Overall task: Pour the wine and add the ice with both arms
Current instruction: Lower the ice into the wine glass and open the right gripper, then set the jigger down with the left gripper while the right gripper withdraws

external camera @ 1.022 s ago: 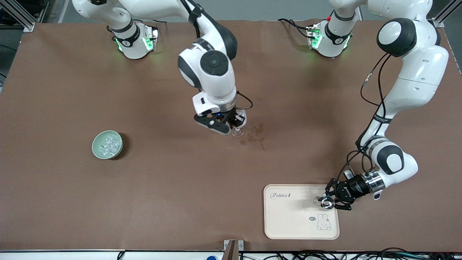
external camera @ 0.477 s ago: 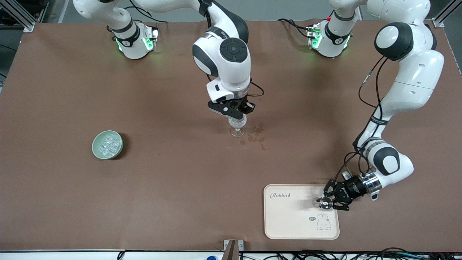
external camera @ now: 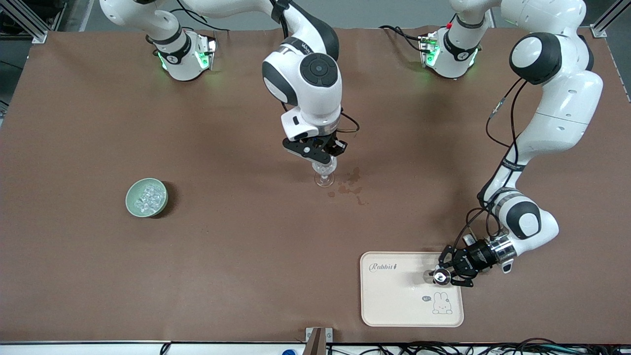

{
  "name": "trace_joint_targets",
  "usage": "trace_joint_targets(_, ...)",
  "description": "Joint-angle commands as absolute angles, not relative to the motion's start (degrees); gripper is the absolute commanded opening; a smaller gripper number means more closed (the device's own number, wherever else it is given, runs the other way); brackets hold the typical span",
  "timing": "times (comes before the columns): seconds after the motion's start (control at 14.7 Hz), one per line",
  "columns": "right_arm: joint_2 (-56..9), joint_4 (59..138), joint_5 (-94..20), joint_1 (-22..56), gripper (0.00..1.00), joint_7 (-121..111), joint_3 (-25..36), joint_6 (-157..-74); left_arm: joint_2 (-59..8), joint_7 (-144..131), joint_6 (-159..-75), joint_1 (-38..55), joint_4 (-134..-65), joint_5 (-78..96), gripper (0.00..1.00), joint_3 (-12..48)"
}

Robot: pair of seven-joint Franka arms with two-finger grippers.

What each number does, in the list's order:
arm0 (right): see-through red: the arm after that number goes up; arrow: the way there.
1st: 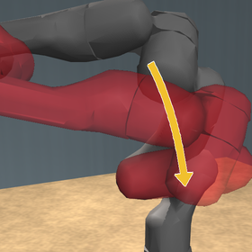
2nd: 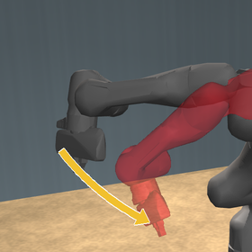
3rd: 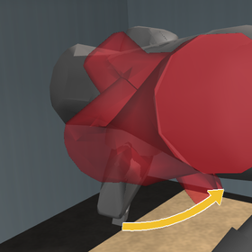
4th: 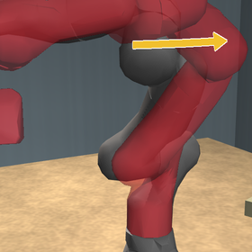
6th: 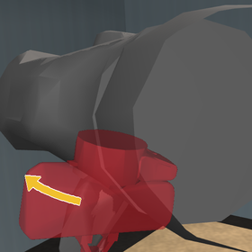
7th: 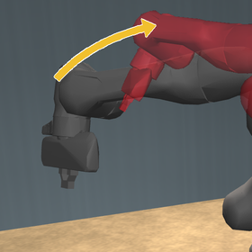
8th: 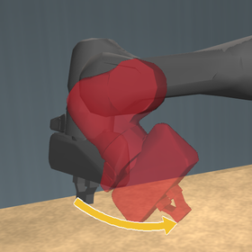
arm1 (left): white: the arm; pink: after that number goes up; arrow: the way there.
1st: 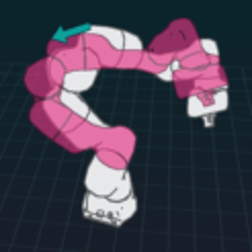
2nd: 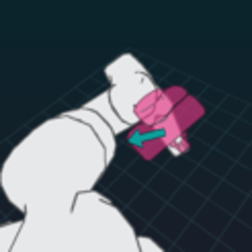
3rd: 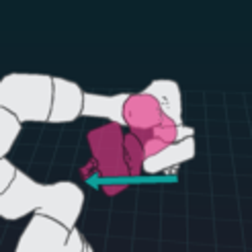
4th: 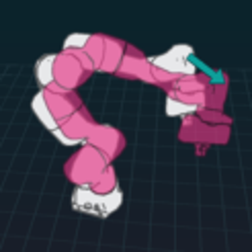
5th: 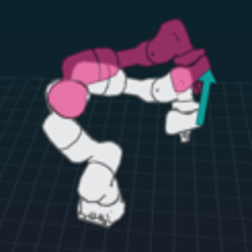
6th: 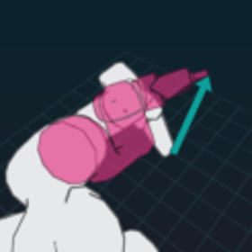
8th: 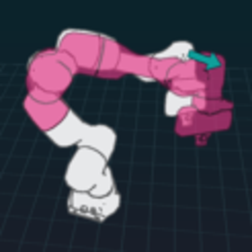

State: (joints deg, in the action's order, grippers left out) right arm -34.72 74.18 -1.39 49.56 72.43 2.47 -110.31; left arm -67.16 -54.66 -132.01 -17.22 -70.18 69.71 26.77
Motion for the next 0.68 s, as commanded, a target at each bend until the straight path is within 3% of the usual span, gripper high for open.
trace_joint_targets(0.0, -34.9, 73.7, -0.5, 49.8, 0.9, 72.3, 2.8, -109.8, -67.9, -53.3, -132.5, -16.6, -68.8, 71.5, 0.39, 26.7)
trace_joint_targets(0.14, -34.6, 73.5, -0.4, 49.1, 0.96, 72.1, 3.0, -109.4, -67.7, -53.3, -132.5, -16.6, -69.0, 71.5, 0.86, 26.6)
trace_joint_targets(0.2, -34.2, 73.5, -0.4, 48.9, 0.99, 71.2, 3.2, -109.4, -67.4, -53.2, -132.4, -16.6, -69.2, 71.3, 1.0, 26.5)
trace_joint_targets(0.41, -32.1, 73.4, -0.6, 44.8, 1.0, 66.7, 3.2, -109.3, -66.8, -53.3, -132.2, -17.4, -69.5, 70.3, 1.0, 26.5)
trace_joint_targets(0.61, -28.5, 73.7, -0.4, 39.7, 1.0, 58.6, 3.3, -104.6, -63.4, -54.3, -131.8, -19.3, -71.3, 58.7, 1.0, 26.5)
